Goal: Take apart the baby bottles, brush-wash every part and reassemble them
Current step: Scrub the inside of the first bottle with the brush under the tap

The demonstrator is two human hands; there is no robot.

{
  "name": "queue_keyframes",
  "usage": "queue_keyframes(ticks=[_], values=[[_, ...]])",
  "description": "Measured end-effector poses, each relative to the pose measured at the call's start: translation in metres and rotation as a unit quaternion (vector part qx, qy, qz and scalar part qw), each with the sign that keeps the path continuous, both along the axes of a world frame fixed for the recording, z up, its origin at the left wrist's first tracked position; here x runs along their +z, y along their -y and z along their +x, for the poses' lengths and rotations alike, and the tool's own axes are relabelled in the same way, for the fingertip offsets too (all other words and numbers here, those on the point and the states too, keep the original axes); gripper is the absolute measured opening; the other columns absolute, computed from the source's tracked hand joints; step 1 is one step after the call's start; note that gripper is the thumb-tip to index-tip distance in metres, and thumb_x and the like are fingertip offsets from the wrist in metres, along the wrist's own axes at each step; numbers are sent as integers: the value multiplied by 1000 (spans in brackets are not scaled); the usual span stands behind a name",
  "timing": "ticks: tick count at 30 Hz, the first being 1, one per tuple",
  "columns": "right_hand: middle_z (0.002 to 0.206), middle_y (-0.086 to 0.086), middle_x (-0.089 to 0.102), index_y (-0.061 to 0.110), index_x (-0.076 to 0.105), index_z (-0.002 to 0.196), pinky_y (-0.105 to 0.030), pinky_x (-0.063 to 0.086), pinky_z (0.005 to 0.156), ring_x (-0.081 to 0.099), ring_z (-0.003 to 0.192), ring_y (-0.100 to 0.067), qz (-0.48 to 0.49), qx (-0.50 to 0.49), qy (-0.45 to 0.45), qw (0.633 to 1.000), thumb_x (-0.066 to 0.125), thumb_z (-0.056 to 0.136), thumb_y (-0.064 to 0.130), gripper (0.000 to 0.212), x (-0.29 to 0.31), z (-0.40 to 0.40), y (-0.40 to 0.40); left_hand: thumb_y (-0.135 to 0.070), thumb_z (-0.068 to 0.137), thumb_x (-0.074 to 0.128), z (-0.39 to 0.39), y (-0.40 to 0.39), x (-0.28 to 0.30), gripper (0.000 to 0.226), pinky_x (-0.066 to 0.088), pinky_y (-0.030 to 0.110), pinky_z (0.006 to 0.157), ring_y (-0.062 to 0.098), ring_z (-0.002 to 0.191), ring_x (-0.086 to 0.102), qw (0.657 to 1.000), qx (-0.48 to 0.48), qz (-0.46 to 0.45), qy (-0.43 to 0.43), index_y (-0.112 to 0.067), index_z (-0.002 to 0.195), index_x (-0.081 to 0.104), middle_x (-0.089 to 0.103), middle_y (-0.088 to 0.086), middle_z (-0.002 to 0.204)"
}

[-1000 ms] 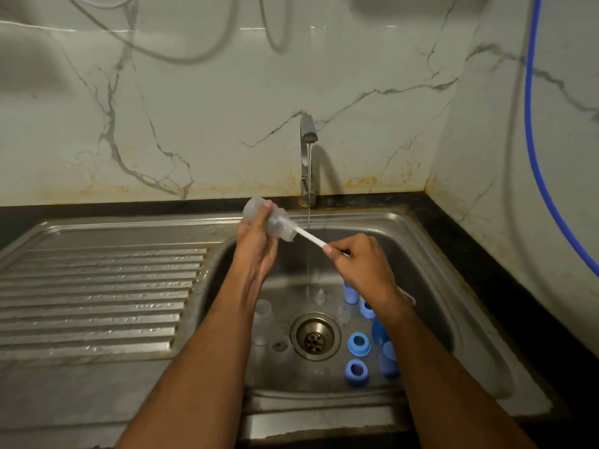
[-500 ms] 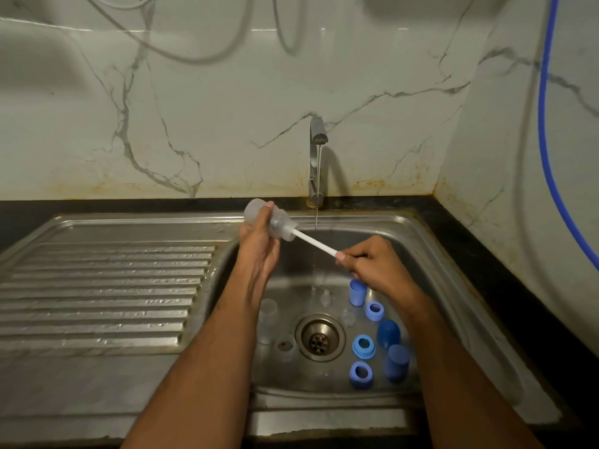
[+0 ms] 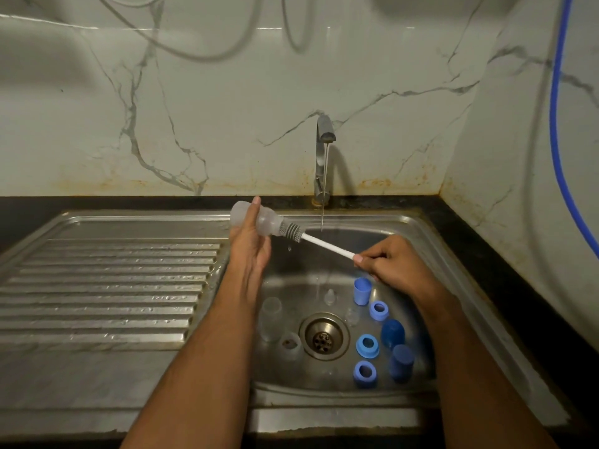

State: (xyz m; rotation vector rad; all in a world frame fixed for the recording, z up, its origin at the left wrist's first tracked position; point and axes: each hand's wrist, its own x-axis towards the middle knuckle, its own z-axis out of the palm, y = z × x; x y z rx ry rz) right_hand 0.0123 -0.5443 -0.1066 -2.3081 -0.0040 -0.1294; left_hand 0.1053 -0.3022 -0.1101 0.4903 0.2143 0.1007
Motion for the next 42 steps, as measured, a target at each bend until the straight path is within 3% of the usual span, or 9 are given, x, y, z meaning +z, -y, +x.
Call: queue_keyframes(ticks=[3,6,13,17,21,26,35,39,42], values=[[71,-5,72,19,82,95,-49,60,79,70,77,-29,-10,6,24,1000,70,95,30,16,-2,2,-9,-6,78,83,0,10,-2,69,58,44,93,23,107,64,999,-21,32,2,-5,137,48,59,16,124],[74,-6,73,19,81,99,-45,59,80,69,79,-27,-20,-1,5,1000,69,96,30,17,0,1,-2,-1,81,79,3,8,-4,66,56,47,95,23,99,64,1000,-6,29,-2,-1,139,46,57,18,119],[69,-5,72,21,82,91,-50,60,78,70,76,-29,-13,-19,25,999,71,94,33,17,-4,4,-8,3,83,74,2,0,-3,53,58,51,91,31,111,64,998,-60,14,13,-2,128,48,57,22,127],[72,-6,72,20,81,96,-49,60,80,70,79,-30,-17,-16,13,1000,71,95,31,15,-1,4,-3,2,74,67,6,-3,-4,25,56,31,68,14,74,55,991,-105,5,81,-9,93,54,55,5,84],[69,-5,72,21,81,96,-48,60,78,70,77,-31,-31,8,11,999,71,94,31,15,-3,4,-13,-3,67,88,3,0,-6,70,60,44,87,23,101,64,999,-41,14,-1,-4,127,53,61,13,112],[69,-4,72,19,82,98,-44,59,76,70,76,-28,-42,-5,15,999,70,95,32,17,-1,3,-8,8,78,77,7,0,-6,51,59,42,86,23,97,64,999,-6,45,-10,-5,121,54,59,15,113],[67,-1,71,21,82,95,-45,60,74,70,70,-23,-70,-18,31,997,68,95,37,21,-3,4,-11,3,78,79,8,5,-9,65,55,54,95,29,111,63,996,-19,90,-17,-2,135,48,56,18,128],[65,-2,71,23,81,94,-47,61,73,70,71,-26,-68,-2,23,997,70,94,37,18,-3,7,-14,5,81,72,9,0,-8,44,58,46,92,24,109,61,997,-54,56,-24,-2,120,52,56,17,128],[68,-5,72,23,82,91,-49,60,76,70,75,-30,-55,-8,14,998,71,94,35,16,0,6,-5,-3,70,84,9,-1,-6,65,59,48,89,25,108,62,998,-31,47,-22,-2,126,51,58,16,125]])
